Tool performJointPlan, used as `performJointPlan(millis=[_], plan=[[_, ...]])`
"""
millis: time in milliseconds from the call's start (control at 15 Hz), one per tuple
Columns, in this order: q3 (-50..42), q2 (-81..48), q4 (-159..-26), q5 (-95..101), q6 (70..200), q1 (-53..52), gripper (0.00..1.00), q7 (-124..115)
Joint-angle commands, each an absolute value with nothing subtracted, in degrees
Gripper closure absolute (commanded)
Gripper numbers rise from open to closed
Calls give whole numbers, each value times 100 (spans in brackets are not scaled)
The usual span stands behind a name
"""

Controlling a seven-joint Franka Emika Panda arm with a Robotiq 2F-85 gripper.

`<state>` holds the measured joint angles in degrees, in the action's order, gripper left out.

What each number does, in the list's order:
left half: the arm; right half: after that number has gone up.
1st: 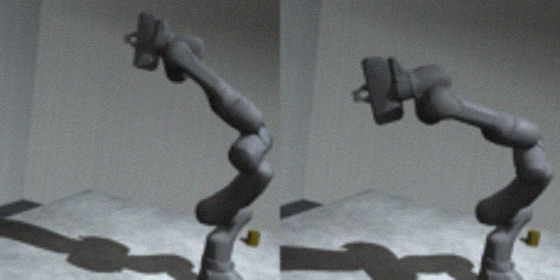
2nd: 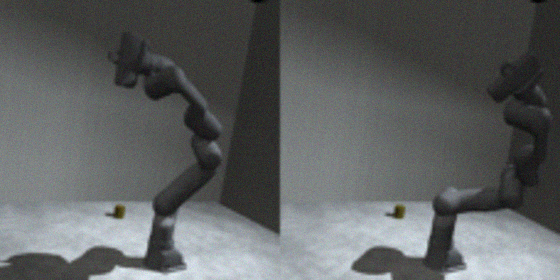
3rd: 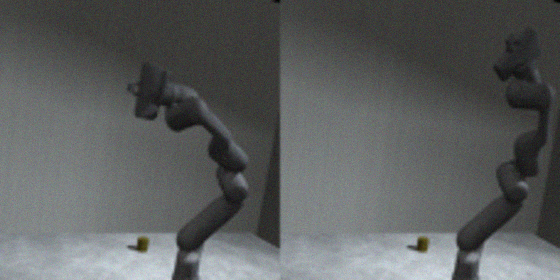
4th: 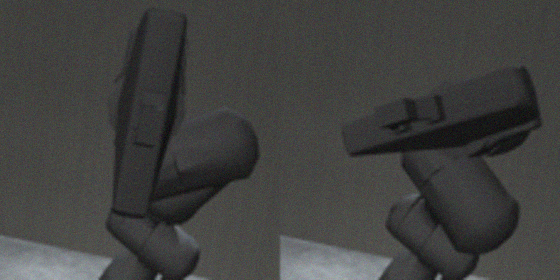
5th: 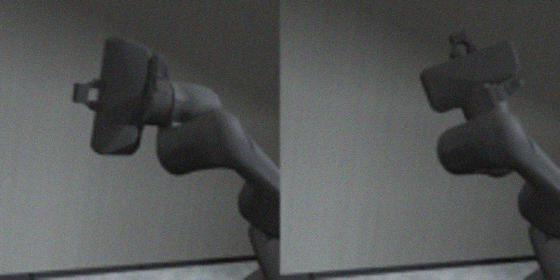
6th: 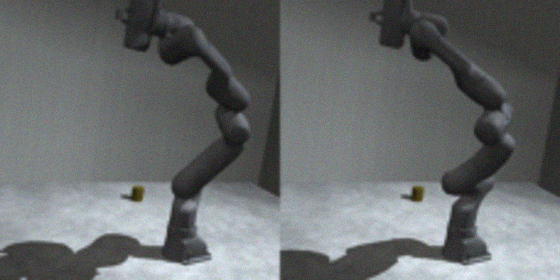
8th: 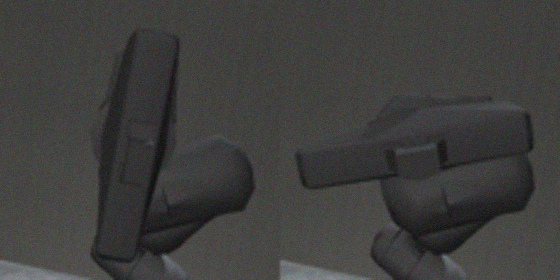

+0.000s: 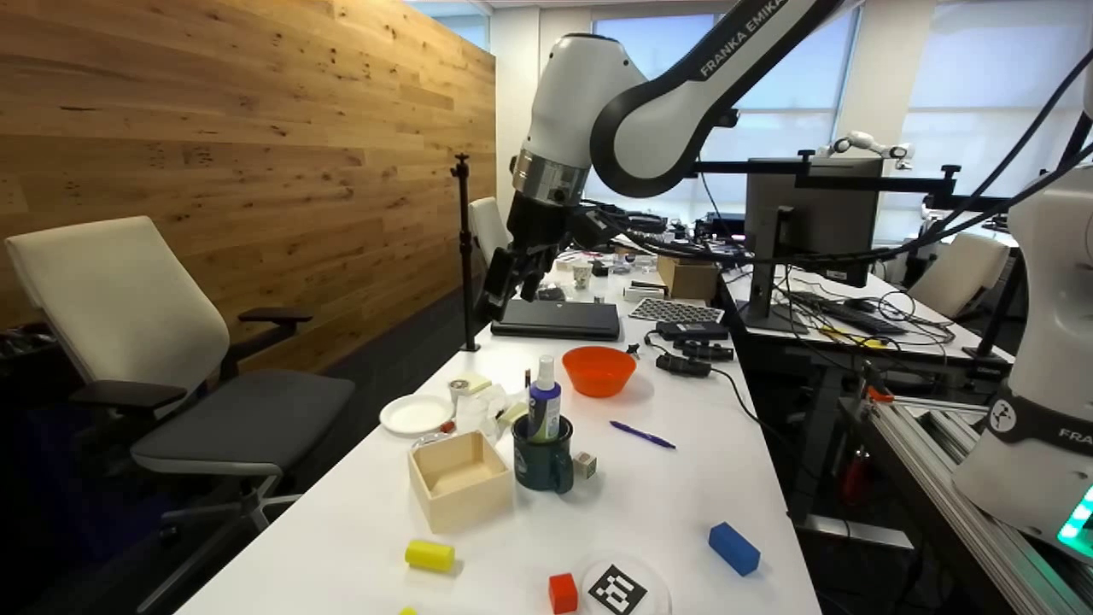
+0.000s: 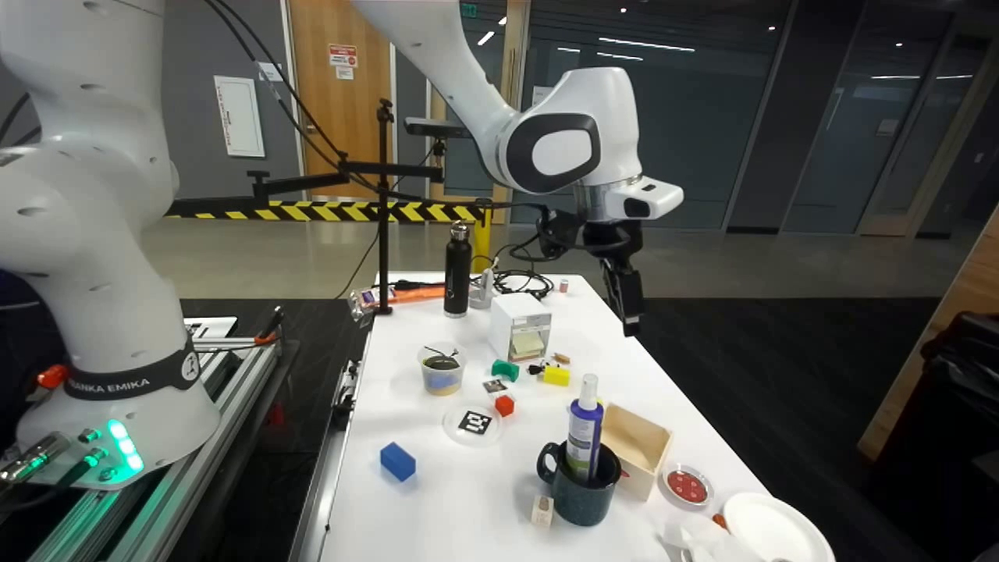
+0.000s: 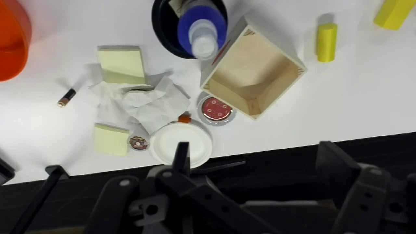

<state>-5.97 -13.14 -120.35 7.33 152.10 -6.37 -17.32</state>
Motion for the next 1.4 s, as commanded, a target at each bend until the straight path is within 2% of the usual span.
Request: performJointPlan(millis=[0, 533, 1333], plan=[[-198, -689, -12738, 590, 15364, -582, 0, -1301], [423, -159, -13648, -279, 15309, -497, 0, 168], [496, -985, -13389, -1707, 14820, 256, 0, 4489]])
